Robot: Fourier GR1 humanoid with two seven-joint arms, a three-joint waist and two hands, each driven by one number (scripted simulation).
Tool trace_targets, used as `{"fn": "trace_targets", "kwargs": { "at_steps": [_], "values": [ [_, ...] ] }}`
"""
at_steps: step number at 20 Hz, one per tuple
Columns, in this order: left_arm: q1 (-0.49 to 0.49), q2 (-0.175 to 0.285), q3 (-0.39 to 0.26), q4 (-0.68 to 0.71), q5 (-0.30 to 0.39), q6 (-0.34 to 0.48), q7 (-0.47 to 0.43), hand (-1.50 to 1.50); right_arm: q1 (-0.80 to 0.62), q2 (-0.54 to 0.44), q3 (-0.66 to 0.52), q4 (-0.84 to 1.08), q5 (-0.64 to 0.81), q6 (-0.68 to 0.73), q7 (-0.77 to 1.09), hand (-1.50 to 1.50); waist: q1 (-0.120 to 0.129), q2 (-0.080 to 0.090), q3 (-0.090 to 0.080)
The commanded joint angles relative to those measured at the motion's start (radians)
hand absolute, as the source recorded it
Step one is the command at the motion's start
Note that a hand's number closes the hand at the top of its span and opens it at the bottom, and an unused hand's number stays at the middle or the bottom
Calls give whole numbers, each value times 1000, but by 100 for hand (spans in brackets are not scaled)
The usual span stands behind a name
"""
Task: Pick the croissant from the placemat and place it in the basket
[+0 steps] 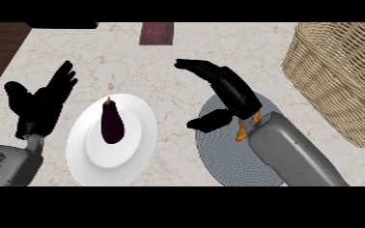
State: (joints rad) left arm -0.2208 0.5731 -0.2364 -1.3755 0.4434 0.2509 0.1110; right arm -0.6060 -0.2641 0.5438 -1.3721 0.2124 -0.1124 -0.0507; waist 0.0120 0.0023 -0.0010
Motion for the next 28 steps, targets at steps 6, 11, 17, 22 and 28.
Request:
{"fn": "trace_targets", "kwargs": {
  "at_steps": [6, 11, 17, 22, 28],
  "values": [
    [10, 2, 16, 6, 2, -4, 25, 0, -287, -129, 62, 7, 189, 233, 575, -150, -19, -22, -4],
    [-5, -6, 27, 60, -2, -39, -7, 0, -477, -173, -1, 34, 190, 433, 822, -150, -23, -11, -2],
    [15, -11, 35, 26, -12, -30, 8, 0, -542, -172, -91, 59, -39, 773, 955, -150, -16, -10, 0],
    [1, -31, 40, 15, -29, -20, 38, 0, -481, -231, -193, -38, -188, 885, 1036, -150, -30, -10, 1],
    [30, -46, 59, 13, -52, -43, 22, 0, -382, -315, -324, -175, -335, 892, 1063, -150, -26, -9, 1]
  ]
}}
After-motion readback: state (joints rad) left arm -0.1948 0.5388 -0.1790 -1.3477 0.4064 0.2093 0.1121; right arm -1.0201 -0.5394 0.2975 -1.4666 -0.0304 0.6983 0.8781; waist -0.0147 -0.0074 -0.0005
